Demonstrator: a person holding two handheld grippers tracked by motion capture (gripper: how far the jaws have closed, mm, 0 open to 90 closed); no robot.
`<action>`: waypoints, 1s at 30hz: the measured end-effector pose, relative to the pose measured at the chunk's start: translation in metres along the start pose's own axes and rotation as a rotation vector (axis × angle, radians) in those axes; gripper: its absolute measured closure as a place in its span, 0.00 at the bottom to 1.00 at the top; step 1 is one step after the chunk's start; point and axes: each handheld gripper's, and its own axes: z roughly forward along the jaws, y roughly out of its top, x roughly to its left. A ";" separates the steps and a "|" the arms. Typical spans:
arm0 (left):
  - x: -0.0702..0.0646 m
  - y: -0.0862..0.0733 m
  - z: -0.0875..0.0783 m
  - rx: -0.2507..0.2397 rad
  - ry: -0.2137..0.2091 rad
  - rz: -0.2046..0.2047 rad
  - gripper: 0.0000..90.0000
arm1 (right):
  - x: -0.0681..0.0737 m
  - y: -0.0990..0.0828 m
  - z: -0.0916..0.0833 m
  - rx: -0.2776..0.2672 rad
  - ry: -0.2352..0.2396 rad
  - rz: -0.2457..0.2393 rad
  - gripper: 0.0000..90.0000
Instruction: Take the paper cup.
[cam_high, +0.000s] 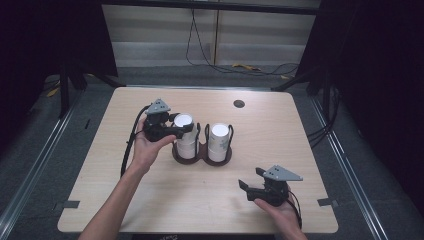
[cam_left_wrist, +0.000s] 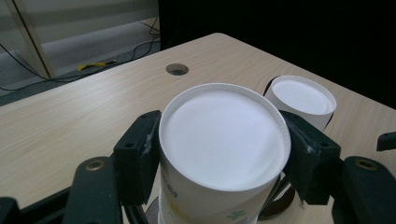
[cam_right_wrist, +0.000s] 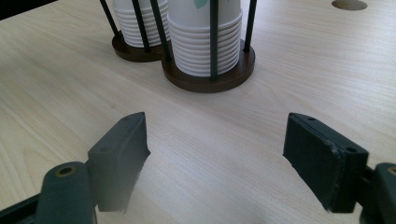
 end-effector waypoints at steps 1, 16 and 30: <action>0.000 0.000 -0.001 0.001 0.000 0.004 0.39 | 0.000 0.000 0.000 0.000 0.001 0.001 0.24; 0.002 0.009 -0.017 -0.058 -0.025 -0.018 0.39 | 0.000 0.000 0.001 0.004 0.004 0.000 0.24; 0.001 0.013 -0.024 -0.083 -0.036 -0.028 0.39 | 0.000 0.000 0.001 0.003 0.005 0.001 0.24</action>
